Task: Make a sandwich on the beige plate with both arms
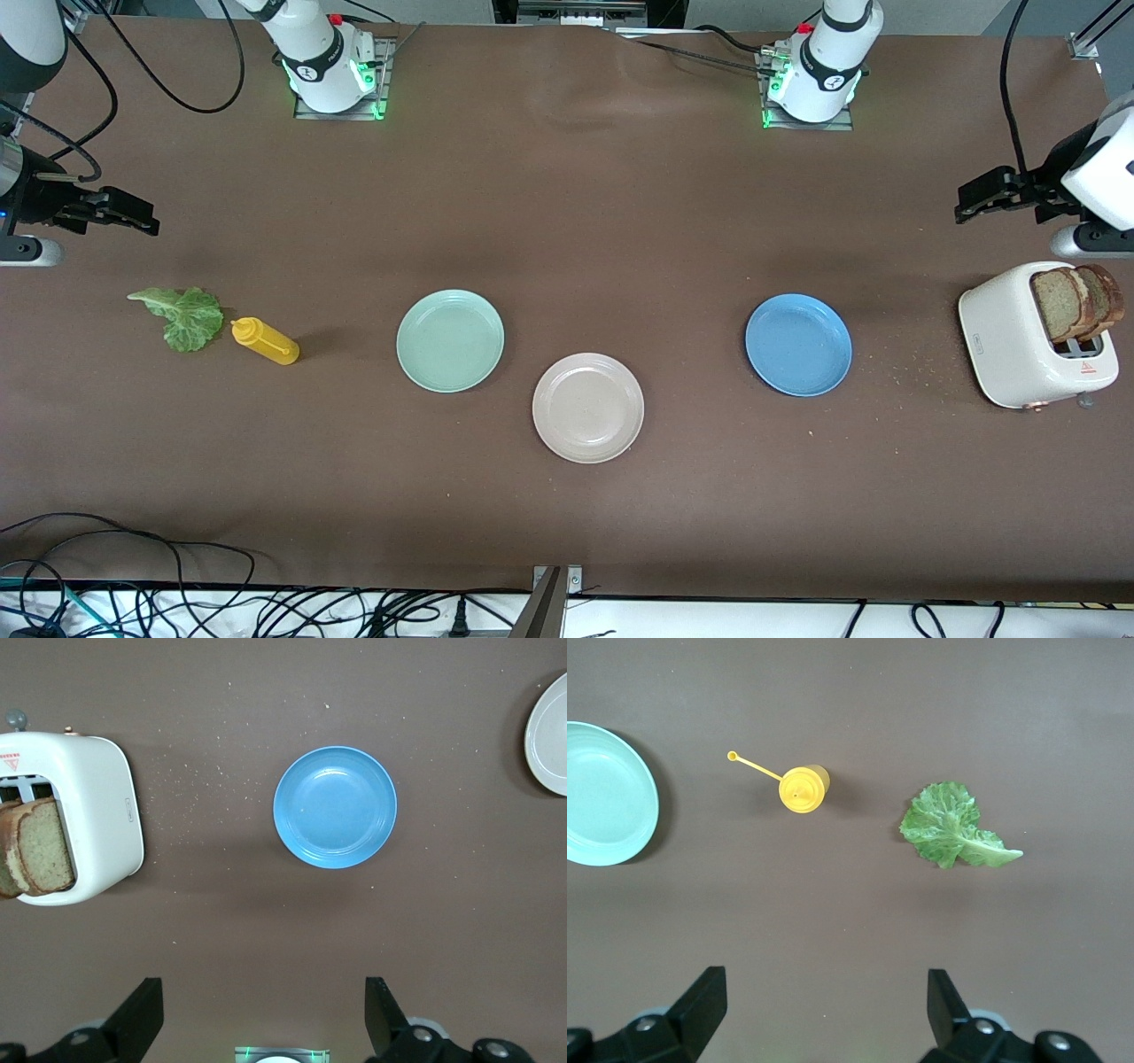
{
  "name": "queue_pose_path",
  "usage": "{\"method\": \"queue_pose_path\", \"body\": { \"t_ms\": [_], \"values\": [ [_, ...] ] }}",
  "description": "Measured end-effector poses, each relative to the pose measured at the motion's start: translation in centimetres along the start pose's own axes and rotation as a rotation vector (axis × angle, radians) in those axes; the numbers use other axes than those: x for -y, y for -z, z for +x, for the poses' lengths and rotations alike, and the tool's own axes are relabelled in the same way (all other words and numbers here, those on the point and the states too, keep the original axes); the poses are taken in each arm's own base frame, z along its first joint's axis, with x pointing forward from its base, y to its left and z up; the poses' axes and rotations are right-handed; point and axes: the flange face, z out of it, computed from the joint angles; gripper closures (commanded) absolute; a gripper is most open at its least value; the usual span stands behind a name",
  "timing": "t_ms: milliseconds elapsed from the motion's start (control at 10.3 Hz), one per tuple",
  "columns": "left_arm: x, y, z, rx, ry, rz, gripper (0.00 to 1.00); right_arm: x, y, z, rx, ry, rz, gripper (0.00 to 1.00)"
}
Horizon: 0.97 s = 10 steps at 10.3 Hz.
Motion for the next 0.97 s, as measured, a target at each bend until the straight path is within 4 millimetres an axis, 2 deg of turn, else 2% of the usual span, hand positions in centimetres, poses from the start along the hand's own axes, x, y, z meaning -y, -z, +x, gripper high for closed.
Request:
{"method": "queue_pose_path", "body": {
  "t_ms": [292, 975],
  "values": [
    [0.3, -0.9, 0.7, 0.013, 0.006, -0.001, 0.00, 0.0, 0.0, 0.0, 0.000, 0.000, 0.000, 0.00],
    [2.2, -0.7, 1.1, -0.010, 0.038, -0.006, 0.00, 0.0, 0.0, 0.0, 0.000, 0.000, 0.000, 0.00]
  ]
}}
